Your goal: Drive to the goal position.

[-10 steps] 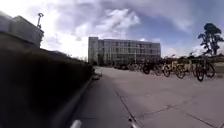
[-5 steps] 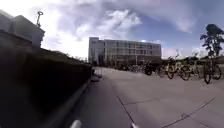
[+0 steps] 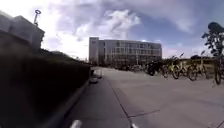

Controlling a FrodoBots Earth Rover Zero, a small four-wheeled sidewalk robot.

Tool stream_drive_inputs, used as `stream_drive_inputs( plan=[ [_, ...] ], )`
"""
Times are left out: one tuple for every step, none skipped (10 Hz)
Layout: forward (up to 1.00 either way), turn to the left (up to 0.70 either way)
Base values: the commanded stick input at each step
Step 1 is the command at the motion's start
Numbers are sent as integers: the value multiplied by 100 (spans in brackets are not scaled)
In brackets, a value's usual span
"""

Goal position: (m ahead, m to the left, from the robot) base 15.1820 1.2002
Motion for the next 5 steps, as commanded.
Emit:
stream_drive_inputs(
  plan=[
    [100,0],
    [100,-5],
    [100,-13],
    [100,-7],
    [100,-1]
  ],
)
